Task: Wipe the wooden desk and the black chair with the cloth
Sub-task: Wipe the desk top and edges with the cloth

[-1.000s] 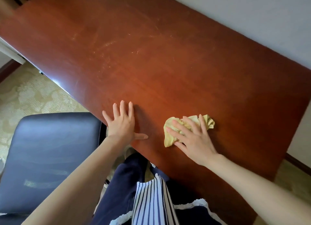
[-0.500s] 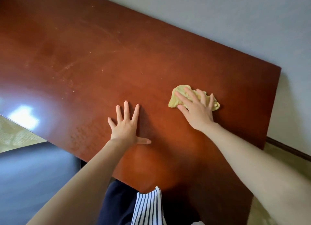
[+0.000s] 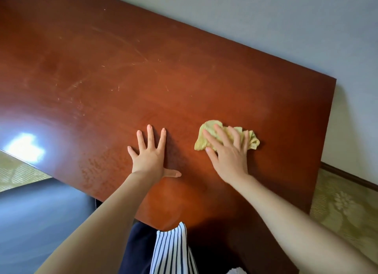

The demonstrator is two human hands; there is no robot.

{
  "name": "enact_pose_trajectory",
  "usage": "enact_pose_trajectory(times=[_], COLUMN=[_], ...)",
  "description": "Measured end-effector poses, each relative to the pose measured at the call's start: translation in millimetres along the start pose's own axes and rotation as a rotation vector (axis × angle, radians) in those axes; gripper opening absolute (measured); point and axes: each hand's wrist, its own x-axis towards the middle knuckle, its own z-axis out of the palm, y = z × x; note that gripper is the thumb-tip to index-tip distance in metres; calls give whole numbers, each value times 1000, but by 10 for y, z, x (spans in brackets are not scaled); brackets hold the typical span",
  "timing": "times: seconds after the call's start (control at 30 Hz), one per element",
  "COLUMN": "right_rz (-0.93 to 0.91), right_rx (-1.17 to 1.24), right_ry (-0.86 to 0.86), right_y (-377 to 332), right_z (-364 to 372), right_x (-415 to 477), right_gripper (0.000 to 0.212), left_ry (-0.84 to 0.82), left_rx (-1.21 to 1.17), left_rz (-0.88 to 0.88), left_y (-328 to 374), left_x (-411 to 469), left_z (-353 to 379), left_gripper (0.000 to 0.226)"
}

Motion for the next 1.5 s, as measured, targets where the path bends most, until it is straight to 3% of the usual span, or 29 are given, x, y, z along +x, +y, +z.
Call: enact_pose_trajectory(times=[0.13, 0.3, 0.73, 0.93, 1.3, 1.5], right_rz=[-82, 75, 90, 155, -222, -375], right_rx=[-65, -5, 4, 120, 230, 138], right_ry=[-34, -83, -57, -5, 101, 115], right_y=[2, -75, -75, -175, -105, -53], right_z=[37, 27, -148, -162, 46, 60], right_x=[-473, -613, 1076, 1145, -186, -95], right_gripper=[54, 52, 42, 39, 35, 35], left_ry=[5, 18, 13, 16, 28, 112], left_rx=[15, 39, 43, 41, 101, 182], left_rz=[-4, -5, 4, 2, 15, 100], left_y=[13, 19, 20, 4, -4, -182], left_x=[10, 14, 38, 28, -43, -43], left_z=[-3, 23, 44, 41, -7, -82], left_gripper=[136, 137, 137, 136, 130, 100])
